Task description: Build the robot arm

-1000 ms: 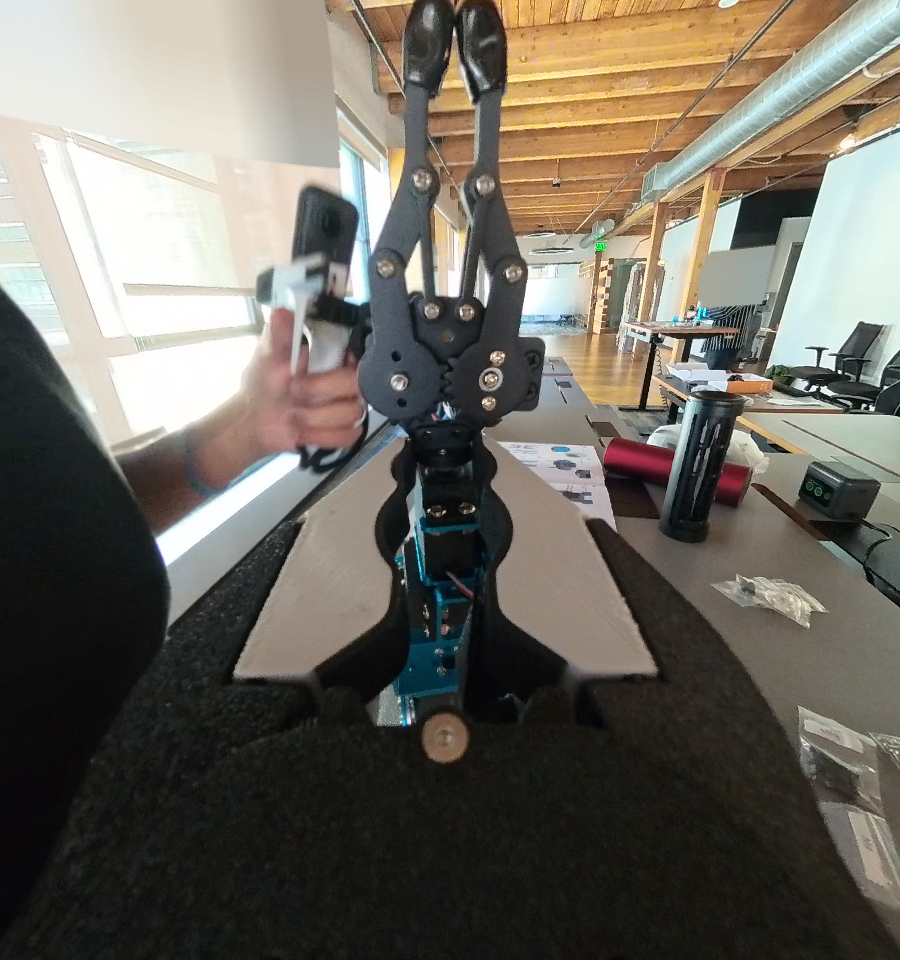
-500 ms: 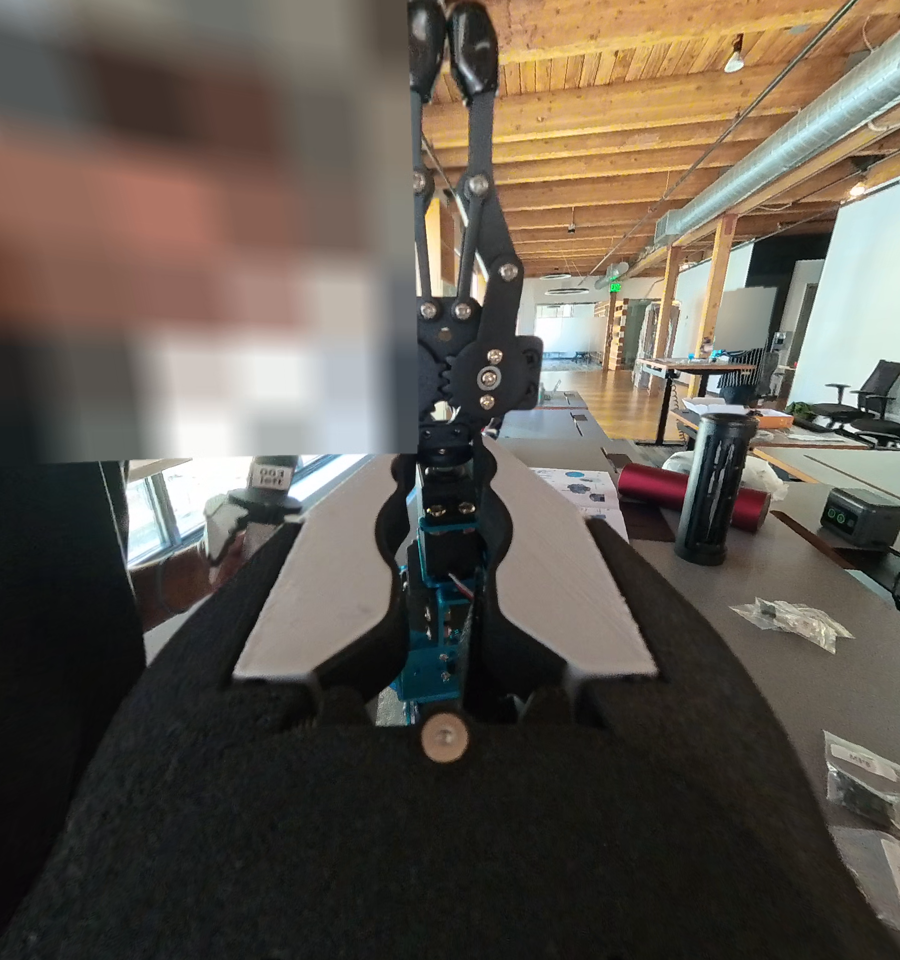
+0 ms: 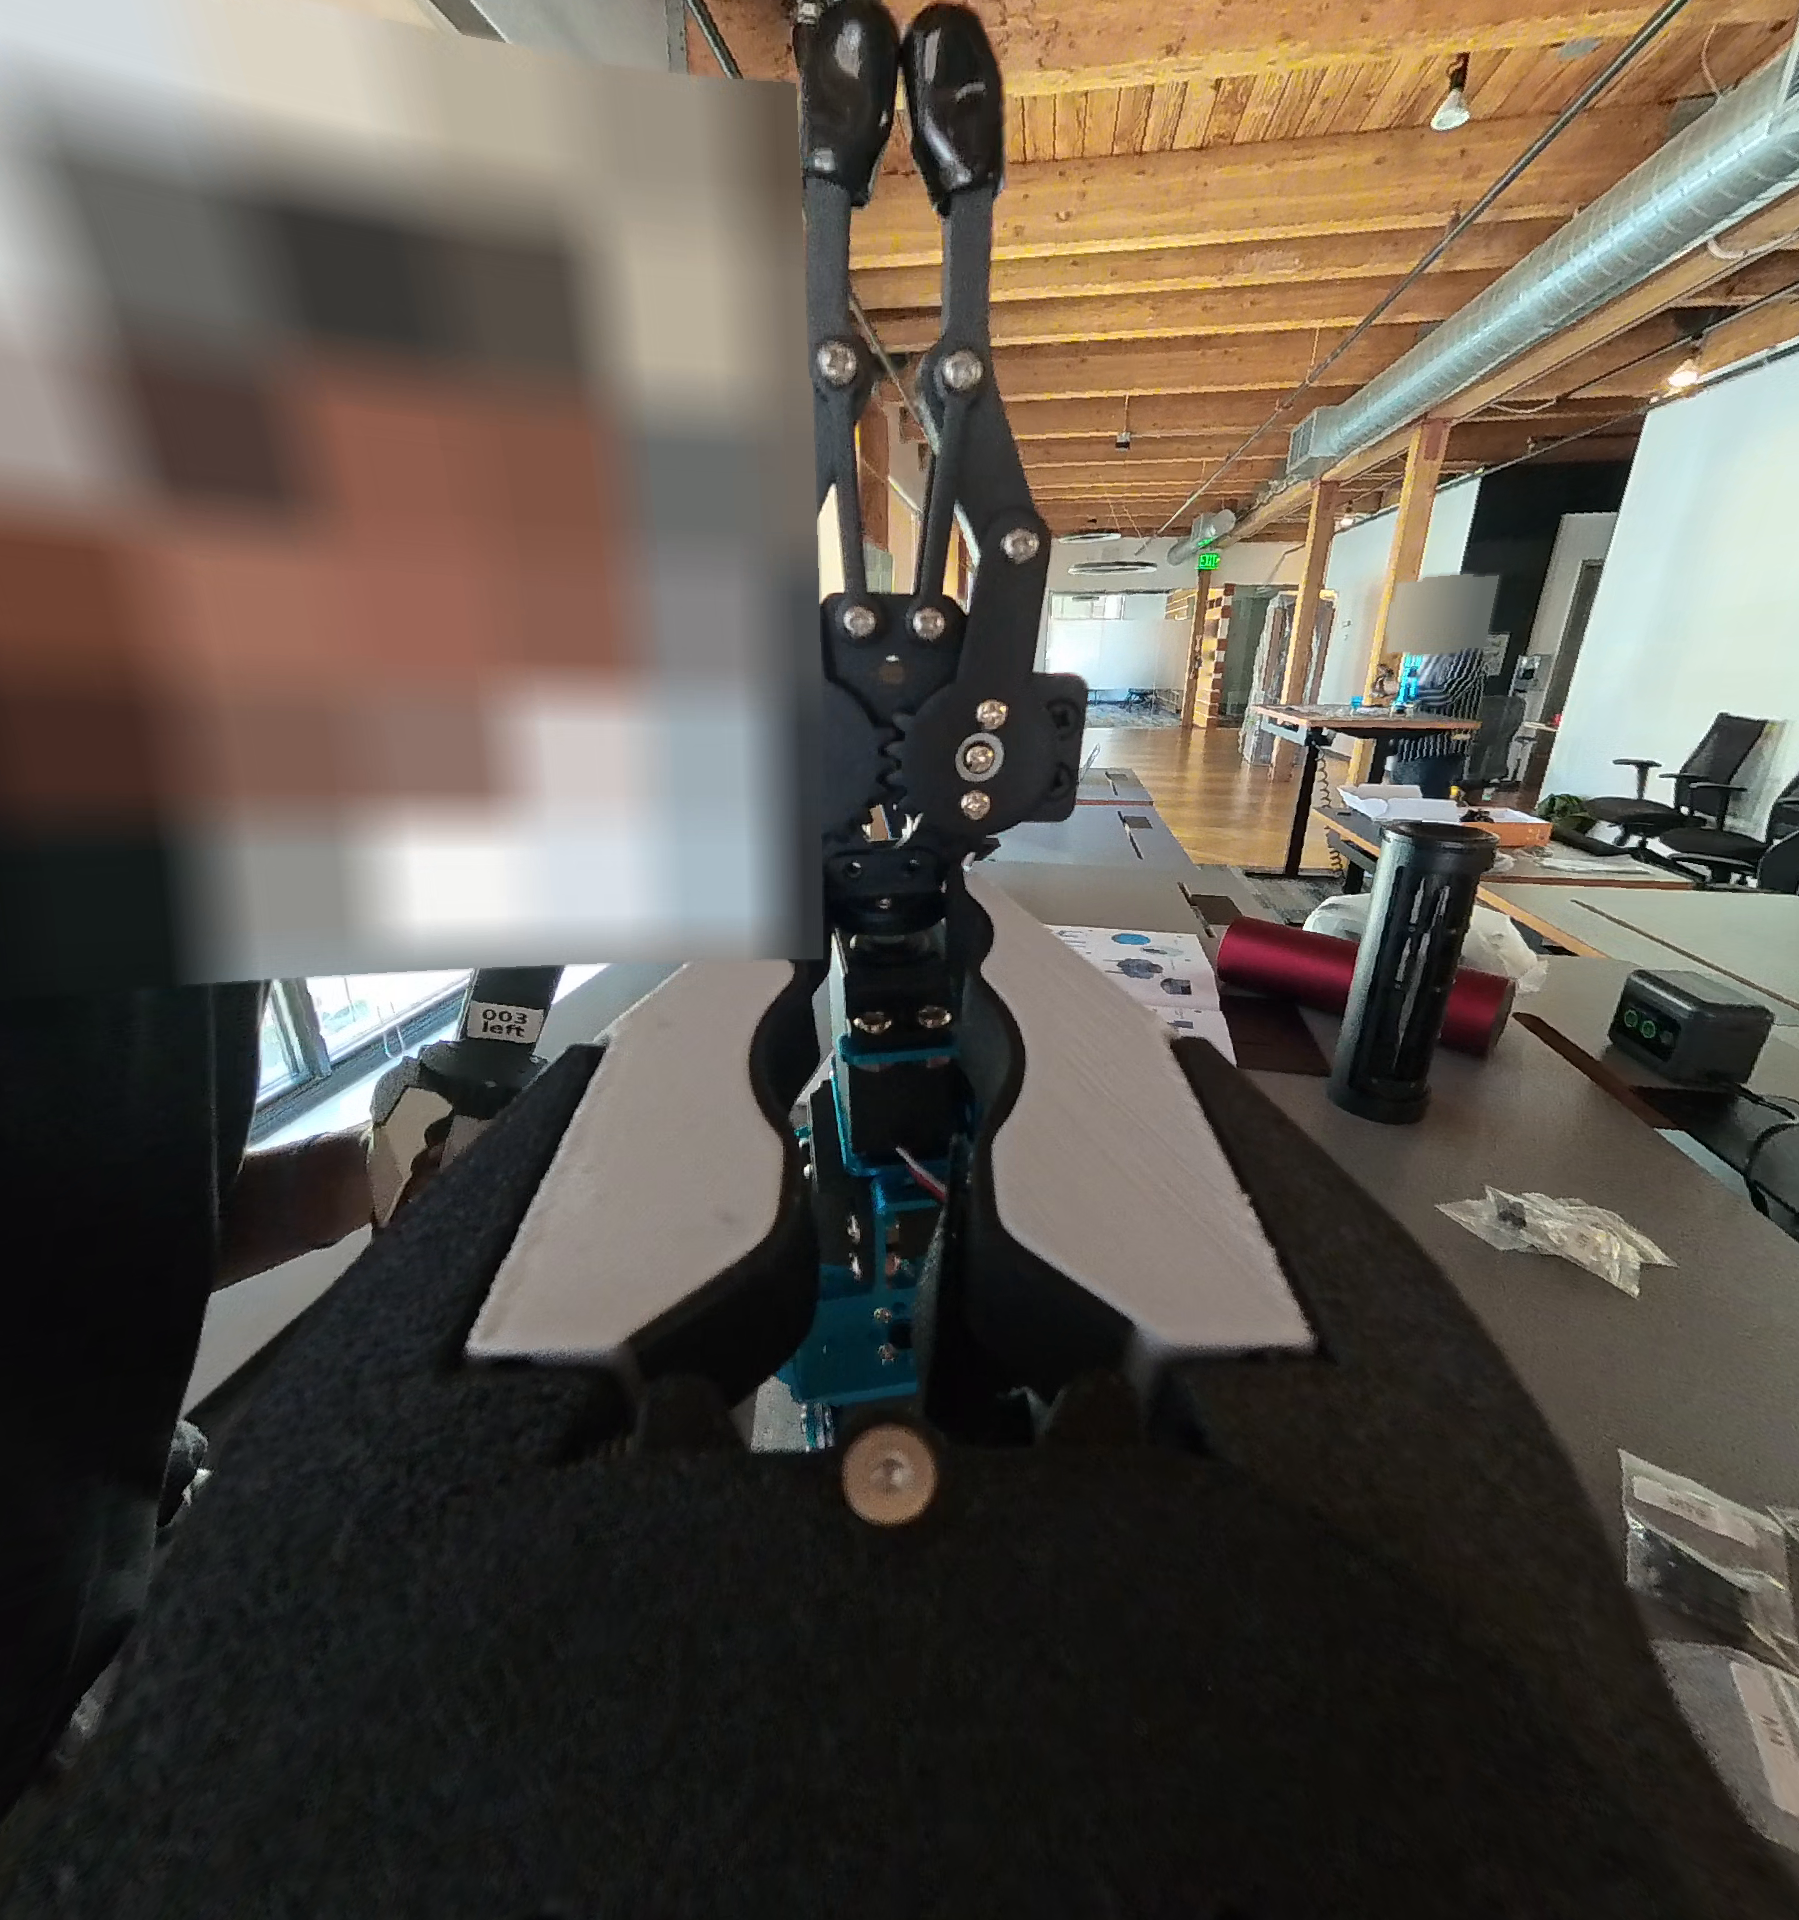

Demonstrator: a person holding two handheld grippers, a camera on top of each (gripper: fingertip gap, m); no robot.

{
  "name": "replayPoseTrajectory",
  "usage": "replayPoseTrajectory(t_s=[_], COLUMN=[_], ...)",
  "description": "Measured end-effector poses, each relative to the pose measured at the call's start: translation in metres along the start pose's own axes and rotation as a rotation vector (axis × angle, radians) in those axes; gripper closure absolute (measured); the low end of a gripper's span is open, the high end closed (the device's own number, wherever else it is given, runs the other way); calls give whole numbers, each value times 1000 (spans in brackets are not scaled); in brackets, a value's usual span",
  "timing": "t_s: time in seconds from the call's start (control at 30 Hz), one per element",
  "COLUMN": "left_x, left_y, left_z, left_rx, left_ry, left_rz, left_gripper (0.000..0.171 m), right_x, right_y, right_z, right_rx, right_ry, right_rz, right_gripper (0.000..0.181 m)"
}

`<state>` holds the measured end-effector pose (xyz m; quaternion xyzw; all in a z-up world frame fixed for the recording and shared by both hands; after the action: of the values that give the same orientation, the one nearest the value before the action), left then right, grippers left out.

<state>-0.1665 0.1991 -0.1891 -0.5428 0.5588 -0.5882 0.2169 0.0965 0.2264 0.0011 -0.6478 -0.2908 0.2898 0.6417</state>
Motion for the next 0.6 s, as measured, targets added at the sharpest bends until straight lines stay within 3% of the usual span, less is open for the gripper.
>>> replayPoseTrajectory(t_s=[0.17, 0.5, 0.6], left_x=[-5, -45, -50], left_y=[-3, -55, -64], left_z=[-6, -92, -110], left_rx=[-32, -172, -179], left_ry=[-54, -533, -613], left_rz=[2, -43, -48], left_gripper=[115, 115, 116], right_x=[1, 3, 4], right_y=[0, -1, -1], right_z=[1, 3, 3], right_rx=[-1, -10, -2], right_ry=[6, 22, 27], right_rz=[-1, -4, 5], right_gripper=[161, 161, 161])
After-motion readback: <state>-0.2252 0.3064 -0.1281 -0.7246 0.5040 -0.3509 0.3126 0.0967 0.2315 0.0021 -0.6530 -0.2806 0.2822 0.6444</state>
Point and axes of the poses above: each gripper's, where its closed fingertips meet, z out along the fingers, y out of its underside, x = y × z across the jaws, the point moved 3 cm from there along -z, back along the fingers, and after that the axes turned 13 degrees about -x, right-handed, at the moved point
